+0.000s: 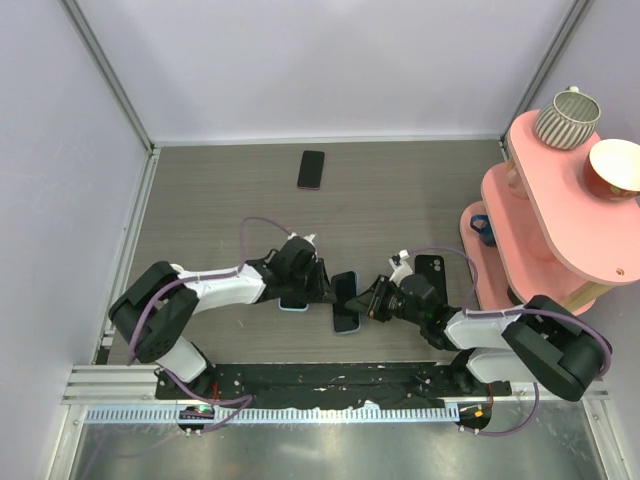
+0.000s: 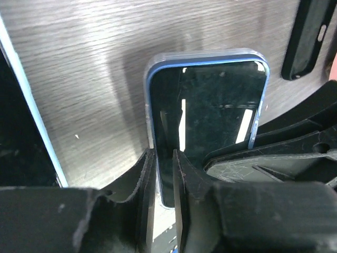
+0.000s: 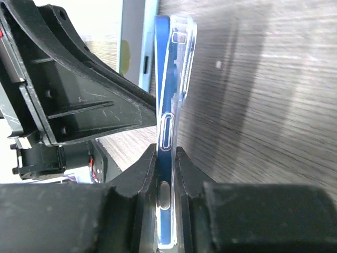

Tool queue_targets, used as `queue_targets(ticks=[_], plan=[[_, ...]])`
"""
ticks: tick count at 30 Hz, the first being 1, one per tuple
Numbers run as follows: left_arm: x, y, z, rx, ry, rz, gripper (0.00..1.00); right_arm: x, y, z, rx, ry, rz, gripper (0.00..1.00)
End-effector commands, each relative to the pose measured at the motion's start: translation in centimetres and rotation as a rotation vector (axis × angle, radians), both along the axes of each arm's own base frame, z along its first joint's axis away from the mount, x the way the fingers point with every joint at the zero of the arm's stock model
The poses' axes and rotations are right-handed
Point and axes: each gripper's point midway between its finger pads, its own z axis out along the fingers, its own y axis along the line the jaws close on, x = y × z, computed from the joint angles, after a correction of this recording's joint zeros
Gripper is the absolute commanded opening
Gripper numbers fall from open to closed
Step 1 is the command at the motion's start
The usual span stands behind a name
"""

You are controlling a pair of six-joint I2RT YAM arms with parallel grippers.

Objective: Put the phone into the phone case

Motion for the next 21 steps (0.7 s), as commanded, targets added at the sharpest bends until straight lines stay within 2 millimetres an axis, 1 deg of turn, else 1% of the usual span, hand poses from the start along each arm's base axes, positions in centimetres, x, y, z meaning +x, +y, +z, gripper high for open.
queue_targets(ticks=[1,2,3,4,5,6,7,8,9,10,11,12,13,14,15,16,17,18,19,20,21], plan=[[0.6,-0.1,6.6,0.035,-0.115,-0.097,0.24,0.9,2.9,8.4,0.183,-0.239,0.103,0.01],[1.9,0.1,8.5,0.017,-0.144,-0.072,0.30,0.8,2.8,9.2,0.195,-0.255,0.100,0.01],[2.4,0.5,9.9,0.001,-0.164,-0.059,0.33,0.9,2.8,9.6,0.196,-0.269,0.097,0.01],[3.3,1.3,11.1,-0.011,-0.178,-0.035,0.36,0.9,2.7,10.1,0.204,-0.280,0.094,0.01],[3.7,1.8,11.8,-0.022,-0.187,-0.025,0.42,0.9,2.7,11.1,0.224,-0.304,0.093,0.01],[4.0,2.2,12.6,-0.034,-0.199,-0.018,0.46,0.8,2.7,11.5,0.230,-0.311,0.093,0.01],[4.3,3.2,14.0,-0.063,-0.218,-0.004,0.49,0.7,2.6,12.1,0.239,-0.326,0.100,0.01],[4.2,3.7,14.6,-0.076,-0.234,-0.011,0.55,0.7,2.7,12.9,0.255,-0.348,0.105,0.01],[4.1,4.0,15.3,-0.097,-0.249,-0.017,0.58,0.4,2.6,14.1,0.282,-0.378,0.110,0.01],[3.8,4.8,16.6,-0.134,-0.276,-0.021,0.61,0.2,2.6,14.9,0.304,-0.399,0.118,0.01],[3.4,5.1,17.3,-0.156,-0.294,-0.031,0.65,-0.2,2.6,16.0,0.335,-0.428,0.132,0.01],[3.0,5.3,17.9,-0.180,-0.312,-0.040,0.68,-0.5,2.4,17.3,0.365,-0.463,0.137,0.01],[2.4,5.4,18.3,-0.210,-0.320,-0.058,0.69,-0.7,2.3,17.9,0.384,-0.476,0.140,0.01],[1.7,5.7,19.7,-0.246,-0.357,-0.067,0.73,-1.2,2.2,19.1,0.416,-0.510,0.156,0.01],[1.4,5.5,20.7,-0.288,-0.382,-0.077,0.73,-1.6,2.0,20.1,0.442,-0.539,0.165,0.01],[0.6,5.4,20.6,-0.321,-0.379,-0.096,0.74,-1.8,1.9,20.8,0.461,-0.559,0.171,0.01],[-0.6,5.1,21.4,-0.378,-0.381,-0.139,0.74,-2.1,1.8,21.8,0.484,-0.588,0.180,0.01],[-0.9,4.6,22.9,-0.455,-0.405,-0.150,0.74,-2.5,1.9,22.2,0.494,-0.601,0.197,0.01],[-1.4,4.5,22.2,-0.479,-0.385,-0.162,0.74,-2.7,1.9,22.6,0.501,-0.612,0.210,0.01],[-1.9,4.2,22.5,-0.518,-0.379,-0.186,0.74,-2.8,2.0,23.1,0.509,-0.626,0.221,0.01],[-1.9,3.9,23.4,-0.564,-0.400,-0.191,0.73,-3.3,2.2,23.3,0.519,-0.627,0.247,0.01]])
